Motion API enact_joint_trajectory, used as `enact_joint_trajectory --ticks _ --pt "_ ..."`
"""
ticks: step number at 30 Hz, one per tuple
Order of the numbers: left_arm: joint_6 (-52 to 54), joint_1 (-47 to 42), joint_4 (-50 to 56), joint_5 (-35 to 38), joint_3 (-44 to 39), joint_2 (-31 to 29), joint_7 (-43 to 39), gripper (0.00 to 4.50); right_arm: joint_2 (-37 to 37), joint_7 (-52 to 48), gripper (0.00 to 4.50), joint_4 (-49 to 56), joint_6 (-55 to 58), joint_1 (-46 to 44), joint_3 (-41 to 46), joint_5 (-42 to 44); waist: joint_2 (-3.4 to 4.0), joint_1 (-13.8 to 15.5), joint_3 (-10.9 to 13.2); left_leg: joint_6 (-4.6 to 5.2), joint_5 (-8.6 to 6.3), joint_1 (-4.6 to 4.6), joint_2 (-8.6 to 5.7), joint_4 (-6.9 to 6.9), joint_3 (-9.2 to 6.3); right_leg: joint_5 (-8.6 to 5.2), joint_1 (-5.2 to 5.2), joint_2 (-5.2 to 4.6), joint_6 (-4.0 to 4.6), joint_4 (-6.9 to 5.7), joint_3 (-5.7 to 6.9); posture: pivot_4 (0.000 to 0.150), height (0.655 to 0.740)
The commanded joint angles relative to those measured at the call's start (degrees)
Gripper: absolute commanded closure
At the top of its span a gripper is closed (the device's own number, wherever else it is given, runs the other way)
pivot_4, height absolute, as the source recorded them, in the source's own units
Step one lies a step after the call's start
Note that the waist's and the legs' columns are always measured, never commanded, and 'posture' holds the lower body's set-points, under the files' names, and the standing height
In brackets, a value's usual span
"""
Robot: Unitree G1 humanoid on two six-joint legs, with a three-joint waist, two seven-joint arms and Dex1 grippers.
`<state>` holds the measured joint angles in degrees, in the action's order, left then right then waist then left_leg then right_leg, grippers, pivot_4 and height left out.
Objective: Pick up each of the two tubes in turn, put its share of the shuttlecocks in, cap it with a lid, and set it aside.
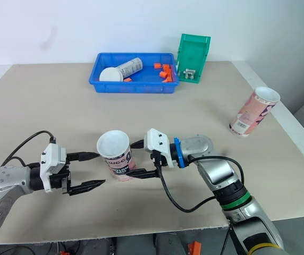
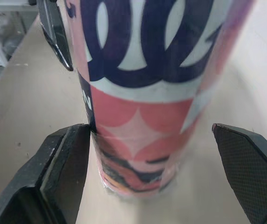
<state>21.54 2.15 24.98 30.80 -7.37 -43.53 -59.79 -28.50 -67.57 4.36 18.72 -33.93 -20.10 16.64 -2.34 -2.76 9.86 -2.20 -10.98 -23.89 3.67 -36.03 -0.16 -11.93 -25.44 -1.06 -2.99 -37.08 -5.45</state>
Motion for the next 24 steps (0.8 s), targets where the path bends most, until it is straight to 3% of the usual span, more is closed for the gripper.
enact_joint_trajectory --ticks 1,23,24 --pt "1.2 1.5 4.1 2.2 -3.3 -1.1 1.2 0.05 0.5 -2.4 0.00 -1.4 -2.4 -1.8 -0.4 -0.3 0.01 0.1 0.0 0.00 0.00 -0.01 0.00 -0.03 0.00 0.00 0.00 0.00 0.00 0.00 0.00 0.150 0.7037" --pt "1.9 1.5 4.0 2.3 -3.5 -1.2 2.9 0.05 7.4 -5.6 0.00 -9.3 -7.0 -5.3 -0.6 -2.4 0.12 0.1 0.1 -0.02 -0.01 -0.03 0.00 -0.11 0.00 0.02 0.02 0.01 0.01 -0.01 0.02 0.150 0.7037" --pt "1.8 1.1 3.8 2.2 -3.2 -1.1 2.9 0.00 7.2 -5.6 0.57 -9.5 -6.8 -5.3 -0.4 -2.3 0.12 0.1 0.1 -0.02 -0.01 -0.02 0.00 -0.11 0.00 0.02 0.03 0.01 0.01 -0.02 0.02 0.150 0.7037"
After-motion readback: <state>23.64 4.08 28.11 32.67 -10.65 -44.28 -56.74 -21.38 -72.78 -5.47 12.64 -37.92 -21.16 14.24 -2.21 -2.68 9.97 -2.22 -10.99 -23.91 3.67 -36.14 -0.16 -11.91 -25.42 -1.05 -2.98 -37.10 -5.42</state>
